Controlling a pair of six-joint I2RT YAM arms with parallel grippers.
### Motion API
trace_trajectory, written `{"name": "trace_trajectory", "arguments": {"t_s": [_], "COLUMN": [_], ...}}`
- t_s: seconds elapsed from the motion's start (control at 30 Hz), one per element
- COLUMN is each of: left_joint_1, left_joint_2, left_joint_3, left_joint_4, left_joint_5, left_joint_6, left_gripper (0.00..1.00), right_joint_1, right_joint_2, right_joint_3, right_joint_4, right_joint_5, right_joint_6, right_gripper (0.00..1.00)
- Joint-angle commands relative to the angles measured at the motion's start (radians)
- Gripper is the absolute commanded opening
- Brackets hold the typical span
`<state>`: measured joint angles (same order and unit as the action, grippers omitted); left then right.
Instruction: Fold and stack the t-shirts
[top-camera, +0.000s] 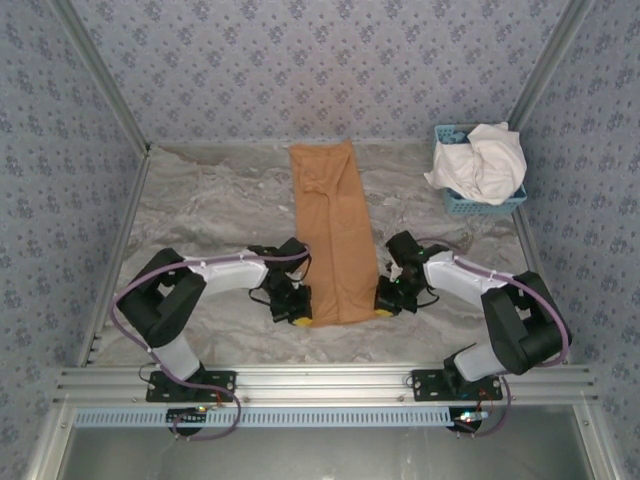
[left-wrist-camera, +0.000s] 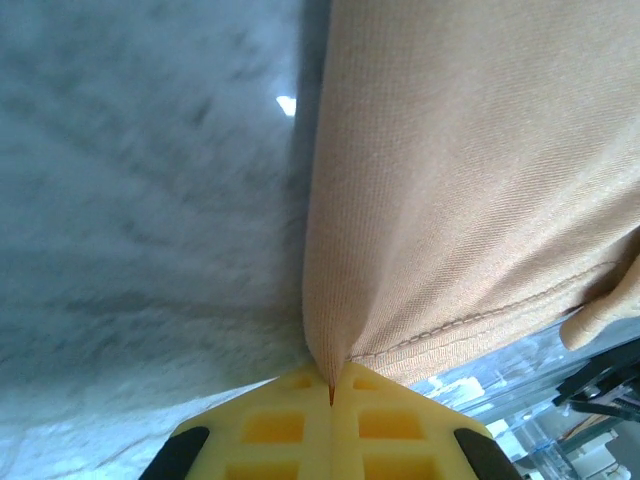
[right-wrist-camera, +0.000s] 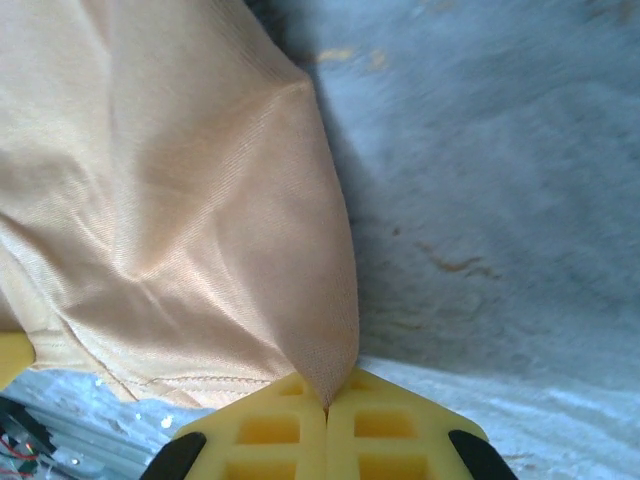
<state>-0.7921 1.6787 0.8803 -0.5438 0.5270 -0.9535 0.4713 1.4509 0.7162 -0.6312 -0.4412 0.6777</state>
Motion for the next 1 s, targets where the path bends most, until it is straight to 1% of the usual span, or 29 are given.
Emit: {"name": "trace_trajectory", "arguments": {"t_s": [0.0, 0.07, 0.2, 0.3, 0.4, 0.5, 0.63, 0.77, 0.97], "left_joint_1": [-0.003, -0.009, -0.023, -0.022, -0.007, 0.034, 0.119, 0.194, 0.279], "left_joint_2": [-0.076, -0.117, -0.208, -0.285, -0.323, -0.311, -0.271, -0.212, -0.122], "left_joint_3": [-0.045, -0.078, -0.122, -0.110, -0.073, -0.034, 0.027, 0.109, 0.234], "left_joint_4": [-0.084, -0.086, -0.090, -0.094, -0.092, -0.085, -0.077, -0.073, -0.080], "left_joint_5": [0.018, 0.037, 0.063, 0.037, -0.011, -0.030, -0.040, -0.038, -0.027], "left_joint_6": [0.047, 0.047, 0.028, -0.005, -0.051, -0.070, -0.070, -0.049, -0.006], "left_gripper": [0.00, 0.00, 0.00, 0.00, 0.00, 0.00, 0.00, 0.00, 0.00], "right_joint_1": [0.034, 0.061, 0.126, 0.147, 0.131, 0.100, 0.061, 0.022, -0.032], "right_joint_2": [-0.022, -0.037, -0.080, -0.115, -0.118, -0.100, -0.048, 0.024, 0.139], "right_joint_3": [0.031, 0.037, 0.049, 0.086, 0.144, 0.189, 0.255, 0.340, 0.464], "right_joint_4": [-0.140, -0.201, -0.260, -0.278, -0.300, -0.288, -0.261, -0.237, -0.200], "right_joint_5": [-0.054, -0.088, -0.177, -0.180, -0.154, -0.125, -0.101, -0.072, -0.039], "right_joint_6": [-0.040, -0.080, -0.062, -0.020, -0.004, 0.013, 0.021, 0.025, 0.023], "right_gripper": [0.00, 0.00, 0.00, 0.00, 0.00, 0.00, 0.00, 0.00, 0.00]}}
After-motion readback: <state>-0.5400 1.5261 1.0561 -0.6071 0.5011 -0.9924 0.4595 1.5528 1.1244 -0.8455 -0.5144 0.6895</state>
